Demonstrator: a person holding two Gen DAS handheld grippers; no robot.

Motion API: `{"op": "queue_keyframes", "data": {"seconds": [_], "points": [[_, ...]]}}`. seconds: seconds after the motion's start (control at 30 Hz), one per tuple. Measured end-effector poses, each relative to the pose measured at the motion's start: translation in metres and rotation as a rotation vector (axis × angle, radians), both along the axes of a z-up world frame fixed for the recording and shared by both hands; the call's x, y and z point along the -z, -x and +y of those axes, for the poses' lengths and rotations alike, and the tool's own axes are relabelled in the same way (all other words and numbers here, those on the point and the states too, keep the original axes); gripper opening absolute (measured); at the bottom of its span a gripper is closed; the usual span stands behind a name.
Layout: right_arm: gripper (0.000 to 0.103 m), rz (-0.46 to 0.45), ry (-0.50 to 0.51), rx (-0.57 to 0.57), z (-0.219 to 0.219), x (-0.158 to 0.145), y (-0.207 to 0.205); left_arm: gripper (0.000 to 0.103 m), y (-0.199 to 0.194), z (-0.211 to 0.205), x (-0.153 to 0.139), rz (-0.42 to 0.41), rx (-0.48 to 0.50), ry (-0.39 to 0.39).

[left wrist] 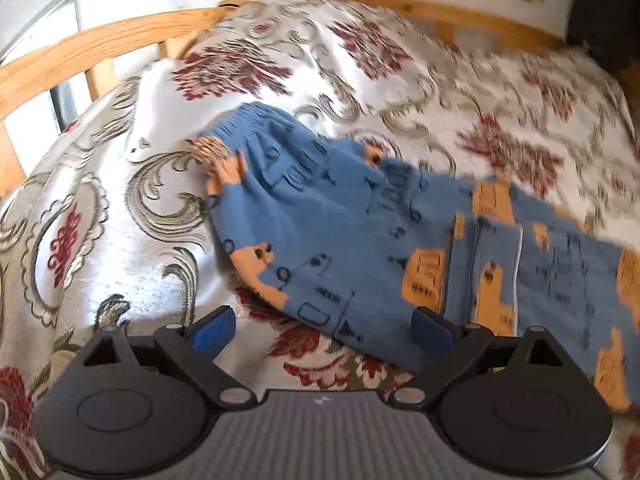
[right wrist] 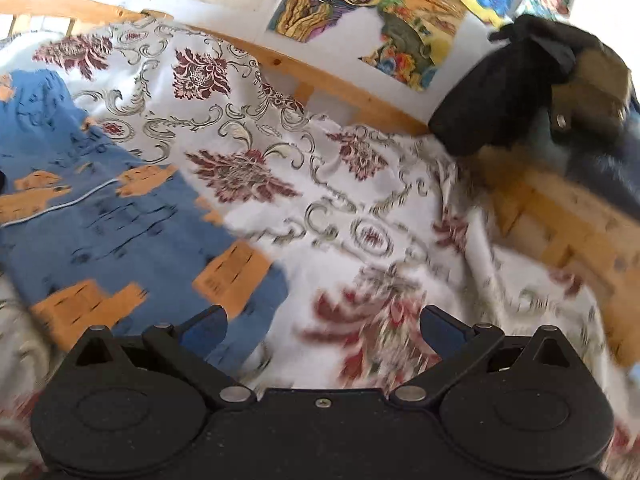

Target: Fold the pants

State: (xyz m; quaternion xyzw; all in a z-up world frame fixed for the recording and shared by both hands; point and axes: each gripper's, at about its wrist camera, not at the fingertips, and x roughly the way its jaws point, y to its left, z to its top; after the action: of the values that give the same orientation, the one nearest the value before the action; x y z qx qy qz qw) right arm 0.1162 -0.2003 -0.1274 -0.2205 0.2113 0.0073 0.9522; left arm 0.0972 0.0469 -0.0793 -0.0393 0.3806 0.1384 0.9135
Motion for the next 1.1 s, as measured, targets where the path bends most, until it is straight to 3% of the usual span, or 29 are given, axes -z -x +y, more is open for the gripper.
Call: {"op": "queue_keyframes", "data": {"seconds": [0.17,0.27,0.37,0.47,0.7,0.9,1.1], "points": [[0.102,-0.009,0.074,-0.028,0.012,0.003,-0.049,0.102,-0.002,-0.005,-0.004,-0.090,0.049,0.027],[0.102,0.028,0.138,-0.036,0.014,0.022,-0.070,0.102,-0.016,-0.015,0.008,-0.046,0.068,-0.055],[0.102,0.031,0.137,-0.035,0.012,0.023,-0.072,0.102,-0.023,-0.020,0.021,0.021,0.059,-0.150],[0.102,-0.020,0.124,-0.015,0.021,0.008,-0.057,0.103,-0.019,-0.010,0.013,0.027,0.038,-0.091],[0.102,-0.024,0.103,-0.212,0.067,-0.001,-0.024,0.103,-0.024,0.021,-0.024,0.075,0.058,-0.077],[0.102,-0.013,0.076,-0.346,0.108,-0.010,-0.004,0.103,-0.043,0.074,-0.055,-0.023,0.084,-0.050],[0.102,0.017,0.067,-0.381,0.135,0.000,0.001,0.102,-0.050,0.114,-0.053,-0.133,0.083,0.089]]}}
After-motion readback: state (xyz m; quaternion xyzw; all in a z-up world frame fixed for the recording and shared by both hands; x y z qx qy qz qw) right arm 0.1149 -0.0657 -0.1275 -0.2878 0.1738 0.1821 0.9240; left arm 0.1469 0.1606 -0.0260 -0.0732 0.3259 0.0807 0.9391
